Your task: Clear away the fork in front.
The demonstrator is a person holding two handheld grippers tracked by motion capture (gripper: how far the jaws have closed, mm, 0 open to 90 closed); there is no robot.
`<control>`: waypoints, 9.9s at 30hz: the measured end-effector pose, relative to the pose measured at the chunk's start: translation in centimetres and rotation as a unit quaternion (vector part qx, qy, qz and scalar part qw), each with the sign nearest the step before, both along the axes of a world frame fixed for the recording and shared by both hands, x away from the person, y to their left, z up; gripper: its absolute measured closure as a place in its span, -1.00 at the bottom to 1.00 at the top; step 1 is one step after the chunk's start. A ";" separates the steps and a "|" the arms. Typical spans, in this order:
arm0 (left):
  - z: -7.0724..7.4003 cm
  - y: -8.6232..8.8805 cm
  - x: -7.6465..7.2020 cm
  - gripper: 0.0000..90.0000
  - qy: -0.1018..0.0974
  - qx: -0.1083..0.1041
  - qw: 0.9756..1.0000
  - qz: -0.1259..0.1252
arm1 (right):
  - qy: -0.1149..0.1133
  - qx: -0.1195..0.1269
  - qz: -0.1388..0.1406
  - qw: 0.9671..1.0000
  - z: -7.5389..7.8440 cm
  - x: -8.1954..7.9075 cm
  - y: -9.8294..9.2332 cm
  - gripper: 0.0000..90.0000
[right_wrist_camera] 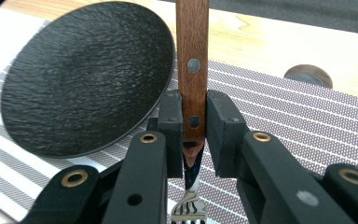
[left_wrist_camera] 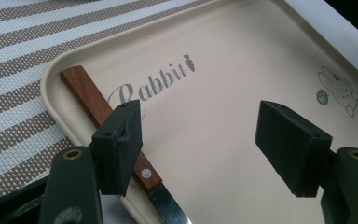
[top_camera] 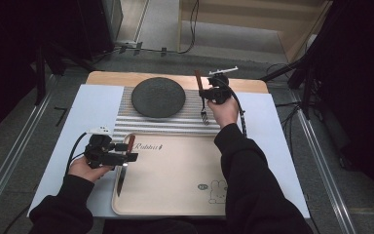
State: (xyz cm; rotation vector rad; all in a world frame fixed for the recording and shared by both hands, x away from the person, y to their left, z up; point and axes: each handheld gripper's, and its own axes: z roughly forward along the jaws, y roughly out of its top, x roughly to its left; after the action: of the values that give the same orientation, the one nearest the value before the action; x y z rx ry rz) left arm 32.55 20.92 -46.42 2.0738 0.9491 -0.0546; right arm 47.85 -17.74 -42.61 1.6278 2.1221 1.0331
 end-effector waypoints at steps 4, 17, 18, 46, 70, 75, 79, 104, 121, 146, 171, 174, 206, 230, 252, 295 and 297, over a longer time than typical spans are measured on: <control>0.0 0.0 0.0 -0.29 0.000 0.000 1.000 0.002 | -0.010 0.005 0.009 1.000 0.6 -0.5 -0.1 0.67; 0.8 -0.5 0.6 -0.29 -0.003 -0.015 1.000 0.007 | -0.049 0.032 0.050 0.997 2.1 -2.8 0.1 0.67; 0.9 -0.6 0.7 -0.29 -0.001 -0.014 1.000 0.009 | -0.051 0.034 0.054 0.997 2.2 -3.0 0.2 0.67; 7.1 -3.7 3.8 -0.29 -0.053 -0.033 0.998 0.014 | -0.126 0.083 0.141 0.978 2.9 -9.4 0.3 0.67; 9.7 -7.7 5.2 -0.29 -0.076 -0.038 0.996 -0.008 | -0.133 0.101 0.186 0.968 1.5 -12.4 1.6 0.67; 9.9 -8.4 5.4 -0.29 -0.073 -0.042 0.996 -0.012 | -0.138 0.099 0.196 0.966 1.2 -13.1 2.1 0.67; 10.2 -8.6 5.6 -0.29 -0.070 -0.056 0.996 -0.010 | -0.142 0.097 0.202 0.964 1.2 -13.6 2.4 0.67; 9.9 -9.9 5.3 -0.11 -0.054 -0.055 0.997 0.015 | -0.133 0.096 0.235 0.958 0.0 -14.9 5.6 0.67; 9.8 -9.6 5.7 0.41 0.002 -0.065 0.997 0.046 | -0.146 0.066 0.244 0.957 -0.4 -15.8 7.0 0.67; 9.4 -9.0 6.3 0.73 0.050 -0.107 0.993 0.028 | -0.149 0.059 0.245 0.956 -0.4 -15.8 7.1 0.67; 9.6 -8.2 6.5 0.77 0.061 -0.133 0.989 0.021 | -0.164 0.060 0.253 0.952 0.0 -15.8 6.9 0.21; 9.7 -8.0 6.5 0.77 0.060 -0.138 0.988 0.020 | -0.157 0.068 0.259 0.951 0.1 -15.8 6.6 -0.01; 8.7 -6.1 5.6 0.77 0.104 -0.175 0.979 -0.024 | -0.124 0.082 0.222 0.964 -1.5 -17.2 -1.1 -0.40; 5.2 -5.9 4.0 0.77 0.173 -0.166 0.968 -0.070 | -0.091 0.054 0.182 0.978 -3.3 -20.2 -5.0 -0.41; 1.0 -6.1 5.7 0.55 0.121 -0.097 0.988 -0.028 | -0.064 0.053 0.160 0.984 -4.6 -23.0 -7.7 -0.41; -3.0 -8.5 6.1 -0.18 0.031 0.023 0.999 0.007 | -0.062 0.048 0.156 0.985 -5.1 -22.5 -7.9 -0.41; -3.0 -8.4 6.2 -0.19 0.024 0.028 0.999 0.009 | -0.062 0.048 0.157 0.985 -5.1 -22.5 -7.9 -0.41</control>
State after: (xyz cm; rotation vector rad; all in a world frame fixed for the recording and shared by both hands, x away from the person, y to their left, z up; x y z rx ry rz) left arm 38.72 12.53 -49.39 2.1229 1.0093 -0.0702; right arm 25.40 -25.59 -47.72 1.2537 2.3219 1.3122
